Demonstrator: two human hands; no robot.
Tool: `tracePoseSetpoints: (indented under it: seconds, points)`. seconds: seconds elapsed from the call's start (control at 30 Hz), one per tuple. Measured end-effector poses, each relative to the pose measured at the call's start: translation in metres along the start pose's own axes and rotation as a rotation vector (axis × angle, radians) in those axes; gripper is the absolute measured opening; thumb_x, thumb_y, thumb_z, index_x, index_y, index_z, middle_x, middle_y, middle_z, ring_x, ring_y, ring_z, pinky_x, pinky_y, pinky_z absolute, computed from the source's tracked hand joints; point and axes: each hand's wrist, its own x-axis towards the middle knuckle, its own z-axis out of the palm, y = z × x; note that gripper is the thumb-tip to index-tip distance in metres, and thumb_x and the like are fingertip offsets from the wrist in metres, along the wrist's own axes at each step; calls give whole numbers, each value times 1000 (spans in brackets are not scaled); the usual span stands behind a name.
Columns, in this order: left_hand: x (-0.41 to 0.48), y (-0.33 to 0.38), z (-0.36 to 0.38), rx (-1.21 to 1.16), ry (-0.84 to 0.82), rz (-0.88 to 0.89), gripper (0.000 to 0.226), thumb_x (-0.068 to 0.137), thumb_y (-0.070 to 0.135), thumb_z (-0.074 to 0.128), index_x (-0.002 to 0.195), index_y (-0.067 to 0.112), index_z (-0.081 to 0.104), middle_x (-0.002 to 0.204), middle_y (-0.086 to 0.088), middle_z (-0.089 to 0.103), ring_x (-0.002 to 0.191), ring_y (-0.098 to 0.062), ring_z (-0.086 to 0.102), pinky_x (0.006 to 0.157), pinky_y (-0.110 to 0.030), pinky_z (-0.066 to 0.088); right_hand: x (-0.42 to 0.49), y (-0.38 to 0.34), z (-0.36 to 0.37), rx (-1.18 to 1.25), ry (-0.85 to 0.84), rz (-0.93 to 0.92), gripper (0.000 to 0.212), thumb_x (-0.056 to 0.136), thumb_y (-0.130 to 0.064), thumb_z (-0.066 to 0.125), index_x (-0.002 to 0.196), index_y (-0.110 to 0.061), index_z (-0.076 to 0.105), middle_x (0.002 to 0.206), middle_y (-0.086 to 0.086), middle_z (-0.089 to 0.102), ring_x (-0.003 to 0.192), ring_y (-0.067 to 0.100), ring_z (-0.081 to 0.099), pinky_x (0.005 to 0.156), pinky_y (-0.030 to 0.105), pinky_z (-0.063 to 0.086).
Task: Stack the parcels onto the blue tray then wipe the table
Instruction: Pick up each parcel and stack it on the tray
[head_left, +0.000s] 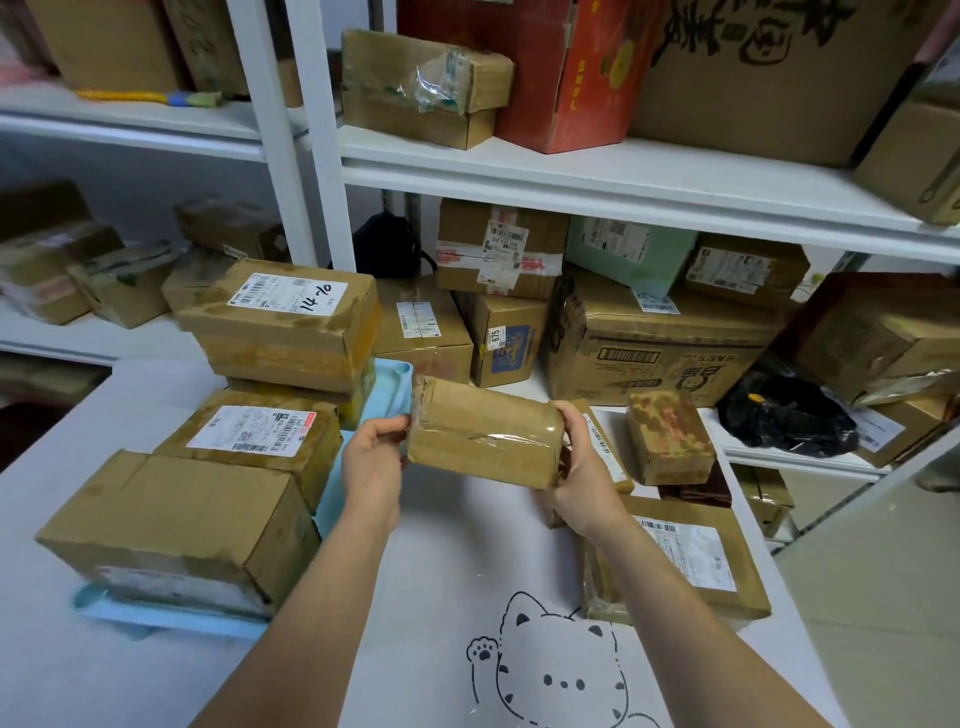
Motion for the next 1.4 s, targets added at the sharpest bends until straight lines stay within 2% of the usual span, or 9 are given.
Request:
tracePoseSetpoints:
  seconds: [0.17,0.33,0.5,0.6,0.7,0.8,1.03,1.13,1.4]
  points:
    - [-6,11,-10,-1,2,42,32,94,-1,42,85,19,65,116,-8,64,108,-21,58,84,-34,49,1,-12,-7,31,-108,6,94,63,25,68,123,-39,34,112,-21,49,98,8,54,71,28,54]
    - [-16,40,-11,60,-62,118,44,89,-10,36,119,11,61,122,-7,61,99,-12,56,65,-16,42,6,-31,-12,292,-174,36,81,54,13,67,117,-35,48,107,-7,55,96,7,56,64,13,50]
    - [-22,73,-26,160,-103,272,42,91,2,51,129,19,54,118,3,62,101,-11,60,76,-23,50,26,-56,-1,383,-133,108,88,49,-19,75,125,-48,42,119,-9,52,106,19,52,91,45,43]
    - [-17,93,-44,134,-128,345,41,91,4,54,127,23,54,114,5,63,95,-3,61,70,-19,51,41,-74,17,480,-31,97,60,70,-25,72,122,-36,42,112,0,56,102,21,54,98,57,40]
    - [-9,111,-63,91,-137,376,41,93,7,53,131,22,51,114,8,63,99,-3,62,74,-19,54,56,-95,46,510,36,115,39,79,-38,70,104,-26,43,90,2,53,92,25,52,88,51,46]
    - [6,118,-84,123,-42,373,36,92,12,55,128,18,52,123,1,62,105,-13,63,85,-27,54,66,-114,80,512,63,155,30,86,-48,60,101,-26,46,100,5,61,93,22,60,87,46,50]
    - [42,131,-142,163,47,287,36,92,25,56,128,24,57,117,0,67,103,-17,65,92,-40,53,66,-129,158,503,-49,172,25,87,-30,52,111,-32,58,97,-4,63,92,14,55,66,30,45]
    - [55,136,-158,192,65,257,38,93,27,54,130,26,56,119,2,66,103,-16,64,91,-40,53,65,-128,185,502,-49,222,20,91,-31,50,108,-31,60,94,-5,65,96,16,56,70,33,48]
    - [80,134,-182,216,128,181,31,90,24,57,121,19,58,114,0,64,94,-13,61,60,-21,43,64,-119,220,464,10,328,22,87,-35,59,105,-29,48,106,0,59,97,18,57,74,38,50]
